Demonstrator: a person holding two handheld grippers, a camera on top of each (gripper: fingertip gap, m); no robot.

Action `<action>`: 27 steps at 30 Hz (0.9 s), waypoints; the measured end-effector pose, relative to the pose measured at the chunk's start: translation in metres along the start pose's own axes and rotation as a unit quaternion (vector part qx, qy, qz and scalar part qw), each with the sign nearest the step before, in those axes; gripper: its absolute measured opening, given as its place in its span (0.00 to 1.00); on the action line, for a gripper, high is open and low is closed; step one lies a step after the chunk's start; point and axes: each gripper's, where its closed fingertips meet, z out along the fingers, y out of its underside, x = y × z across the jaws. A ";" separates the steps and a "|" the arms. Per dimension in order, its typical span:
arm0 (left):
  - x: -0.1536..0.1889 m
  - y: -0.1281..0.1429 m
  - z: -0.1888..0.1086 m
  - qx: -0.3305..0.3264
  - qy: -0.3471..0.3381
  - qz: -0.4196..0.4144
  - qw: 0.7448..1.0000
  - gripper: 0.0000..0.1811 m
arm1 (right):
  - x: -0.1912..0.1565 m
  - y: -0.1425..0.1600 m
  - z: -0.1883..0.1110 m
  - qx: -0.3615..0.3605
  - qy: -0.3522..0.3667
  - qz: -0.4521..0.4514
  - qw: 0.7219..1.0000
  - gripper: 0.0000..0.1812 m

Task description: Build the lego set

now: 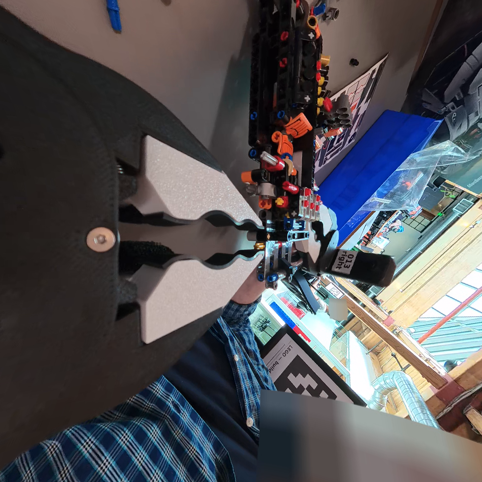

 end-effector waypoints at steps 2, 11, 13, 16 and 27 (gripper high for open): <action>0.000 0.002 0.001 -0.002 0.000 -0.001 1.000 0.07 | -0.002 -0.001 0.001 0.005 -0.009 0.008 1.000 0.07; -0.002 0.004 0.004 -0.011 -0.012 0.005 1.000 0.07 | 0.004 0.003 -0.002 -0.008 -0.002 0.020 1.000 0.04; -0.002 0.003 0.004 -0.008 -0.013 0.006 1.000 0.07 | -0.002 0.001 -0.007 -0.006 -0.033 0.024 0.999 0.03; -0.003 0.002 0.003 -0.004 -0.010 0.002 1.000 0.07 | -0.012 0.001 -0.011 -0.007 -0.075 0.030 0.997 0.05; -0.005 0.006 0.005 -0.011 -0.012 0.002 1.000 0.07 | -0.034 -0.001 -0.002 0.003 -0.144 0.055 0.988 0.05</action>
